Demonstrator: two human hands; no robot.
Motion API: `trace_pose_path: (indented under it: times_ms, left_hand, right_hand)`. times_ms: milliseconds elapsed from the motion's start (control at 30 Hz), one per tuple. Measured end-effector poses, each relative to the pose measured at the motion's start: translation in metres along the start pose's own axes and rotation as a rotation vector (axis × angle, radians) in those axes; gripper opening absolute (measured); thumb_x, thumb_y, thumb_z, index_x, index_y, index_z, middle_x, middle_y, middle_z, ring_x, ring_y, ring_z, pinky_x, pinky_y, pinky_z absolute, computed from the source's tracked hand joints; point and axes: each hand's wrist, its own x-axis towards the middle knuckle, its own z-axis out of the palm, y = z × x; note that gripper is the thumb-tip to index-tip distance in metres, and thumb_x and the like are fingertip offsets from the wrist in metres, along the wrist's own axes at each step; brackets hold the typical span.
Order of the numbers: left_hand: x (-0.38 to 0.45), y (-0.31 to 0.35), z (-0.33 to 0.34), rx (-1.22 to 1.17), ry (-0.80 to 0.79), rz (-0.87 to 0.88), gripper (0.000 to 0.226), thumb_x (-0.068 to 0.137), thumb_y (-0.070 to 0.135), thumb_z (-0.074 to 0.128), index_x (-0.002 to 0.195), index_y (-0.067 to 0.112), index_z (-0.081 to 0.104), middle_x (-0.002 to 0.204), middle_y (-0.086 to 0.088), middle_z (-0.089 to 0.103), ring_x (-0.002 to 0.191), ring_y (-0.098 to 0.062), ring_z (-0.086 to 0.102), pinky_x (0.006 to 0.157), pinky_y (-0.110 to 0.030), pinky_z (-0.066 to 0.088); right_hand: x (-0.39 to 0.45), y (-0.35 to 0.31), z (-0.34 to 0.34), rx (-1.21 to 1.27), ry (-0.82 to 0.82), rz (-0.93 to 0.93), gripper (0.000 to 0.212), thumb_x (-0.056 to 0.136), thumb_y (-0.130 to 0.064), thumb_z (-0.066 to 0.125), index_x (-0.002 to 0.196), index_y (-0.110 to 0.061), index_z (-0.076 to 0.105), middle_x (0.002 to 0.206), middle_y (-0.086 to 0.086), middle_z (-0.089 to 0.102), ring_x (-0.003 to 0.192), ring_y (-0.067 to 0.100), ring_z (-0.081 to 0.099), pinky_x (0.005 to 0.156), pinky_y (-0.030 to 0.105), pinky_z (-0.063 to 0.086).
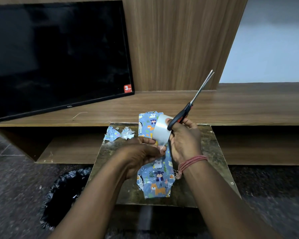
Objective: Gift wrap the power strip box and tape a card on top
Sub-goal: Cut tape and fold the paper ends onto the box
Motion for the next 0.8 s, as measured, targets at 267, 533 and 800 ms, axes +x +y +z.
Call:
trace_pose_path:
  times_ms: [267,533,800]
  left_hand:
    - [0.014,-0.005,-0.007,0.179,0.084,0.062,0.044,0.073,-0.027,0.071,0.108,0.0,0.063,0.09,-0.019,0.076,0.082,-0.027,0.073,0.084,-0.042,0.06]
    - [0.012,-0.008,-0.004,0.372,0.189,0.209,0.02,0.078,-0.007,0.076,0.078,0.013,0.072,0.075,-0.006,0.073,0.074,-0.021,0.064,0.078,-0.035,0.049]
    - [0.01,-0.005,-0.005,0.391,0.124,0.26,0.024,0.083,-0.015,0.069,0.089,0.008,0.068,0.073,-0.004,0.07,0.067,-0.011,0.066,0.06,-0.017,0.051]
  right_hand:
    - [0.0,0.001,-0.001,0.021,-0.025,-0.012,0.04,0.077,0.018,0.071,0.102,-0.007,0.054,0.097,0.017,0.068,0.093,0.033,0.07,0.096,0.056,0.054]
    - [-0.002,0.004,0.001,0.116,0.026,-0.007,0.047,0.077,0.019,0.07,0.119,0.002,0.055,0.085,0.011,0.066,0.084,0.027,0.066,0.078,0.041,0.058]
    - [-0.005,0.002,0.007,0.148,0.035,-0.036,0.044,0.079,0.019,0.07,0.112,-0.003,0.052,0.089,0.014,0.067,0.084,0.026,0.068,0.085,0.046,0.057]
